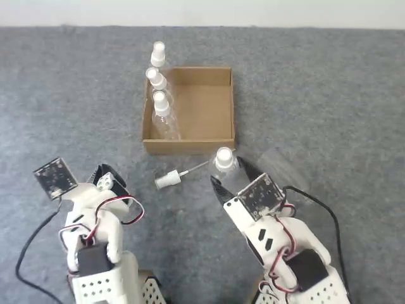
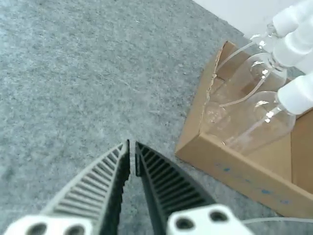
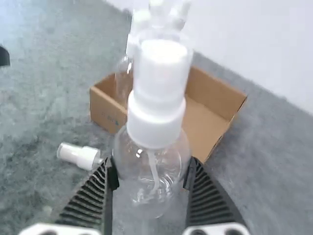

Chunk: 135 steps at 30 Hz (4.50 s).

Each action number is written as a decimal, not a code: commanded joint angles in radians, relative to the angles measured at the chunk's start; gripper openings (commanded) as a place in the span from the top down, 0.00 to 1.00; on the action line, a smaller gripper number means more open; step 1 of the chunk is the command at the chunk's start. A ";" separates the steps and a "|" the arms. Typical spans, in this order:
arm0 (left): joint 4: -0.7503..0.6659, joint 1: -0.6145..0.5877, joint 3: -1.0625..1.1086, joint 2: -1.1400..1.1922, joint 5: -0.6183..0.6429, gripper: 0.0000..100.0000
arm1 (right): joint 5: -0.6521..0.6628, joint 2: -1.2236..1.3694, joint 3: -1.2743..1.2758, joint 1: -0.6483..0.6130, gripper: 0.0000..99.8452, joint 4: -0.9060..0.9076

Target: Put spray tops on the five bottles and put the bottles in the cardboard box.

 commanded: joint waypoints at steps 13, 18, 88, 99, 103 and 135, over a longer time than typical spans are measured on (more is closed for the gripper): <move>-0.020 0.003 -0.007 -0.020 0.003 0.98 | 0.133 0.211 -0.453 0.018 0.99 -0.007; -0.028 0.003 0.005 -0.020 0.003 0.98 | 0.133 0.433 -0.612 0.018 0.99 -0.008; -0.028 -0.002 0.008 -0.020 0.003 0.98 | 0.018 2.083 -1.387 0.211 0.99 -0.674; -0.028 -0.002 0.008 -0.020 0.003 0.98 | -0.115 2.210 -1.433 0.266 0.99 -0.805; -0.028 -0.002 0.008 -0.020 0.003 0.98 | -0.114 2.232 -1.436 0.271 0.99 -0.817; -0.026 0.002 0.008 -0.020 0.003 0.99 | -0.114 2.224 -1.410 0.236 0.65 -0.765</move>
